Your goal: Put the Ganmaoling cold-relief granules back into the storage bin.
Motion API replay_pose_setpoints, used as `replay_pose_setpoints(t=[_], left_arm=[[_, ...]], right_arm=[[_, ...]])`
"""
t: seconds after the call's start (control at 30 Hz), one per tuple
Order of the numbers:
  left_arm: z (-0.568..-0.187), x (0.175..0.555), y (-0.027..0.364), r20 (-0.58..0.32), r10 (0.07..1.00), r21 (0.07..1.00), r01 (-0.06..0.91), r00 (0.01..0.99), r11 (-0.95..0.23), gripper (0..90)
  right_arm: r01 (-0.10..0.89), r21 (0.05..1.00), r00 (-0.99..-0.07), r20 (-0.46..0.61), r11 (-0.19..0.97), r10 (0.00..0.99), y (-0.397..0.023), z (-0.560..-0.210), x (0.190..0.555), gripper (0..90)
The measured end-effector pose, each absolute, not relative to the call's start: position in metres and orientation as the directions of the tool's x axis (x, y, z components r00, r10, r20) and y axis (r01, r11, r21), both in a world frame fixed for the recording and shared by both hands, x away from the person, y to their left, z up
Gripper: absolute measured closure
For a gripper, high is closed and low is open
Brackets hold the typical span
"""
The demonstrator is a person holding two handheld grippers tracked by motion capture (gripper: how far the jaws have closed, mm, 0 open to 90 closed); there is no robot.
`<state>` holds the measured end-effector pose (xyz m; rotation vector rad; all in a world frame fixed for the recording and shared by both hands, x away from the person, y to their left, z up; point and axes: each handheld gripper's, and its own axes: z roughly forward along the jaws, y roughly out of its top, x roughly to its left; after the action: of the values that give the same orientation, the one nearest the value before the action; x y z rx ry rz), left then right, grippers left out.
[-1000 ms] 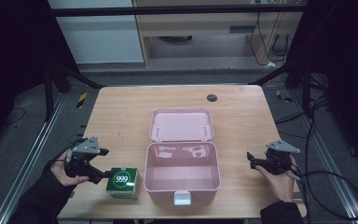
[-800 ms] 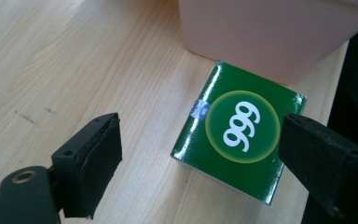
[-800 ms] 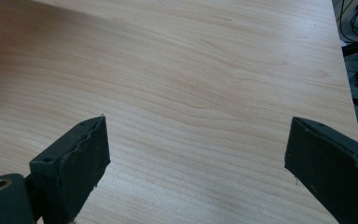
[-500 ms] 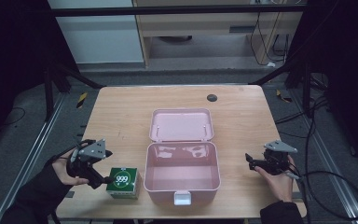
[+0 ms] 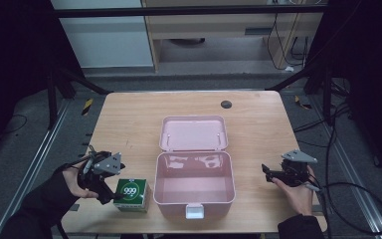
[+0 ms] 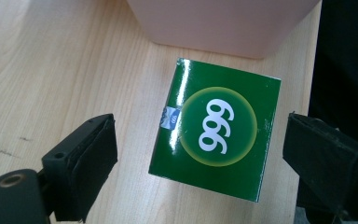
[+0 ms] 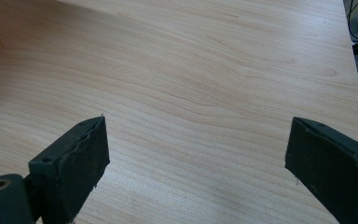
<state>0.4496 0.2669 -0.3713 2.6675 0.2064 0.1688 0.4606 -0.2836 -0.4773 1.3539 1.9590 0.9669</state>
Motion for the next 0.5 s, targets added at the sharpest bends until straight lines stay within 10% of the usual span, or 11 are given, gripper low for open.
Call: replay_pose_setpoints(t=[0.5], left_arm=[[-0.383, 0.450, 0.253, 0.078, 0.123, 0.374, 0.085, 0.989, -0.923, 7.6]], right_arm=[[0.544, 0.804, -0.342, -0.049, 0.240, 0.938, -0.283, -0.478, 0.461, 5.6]])
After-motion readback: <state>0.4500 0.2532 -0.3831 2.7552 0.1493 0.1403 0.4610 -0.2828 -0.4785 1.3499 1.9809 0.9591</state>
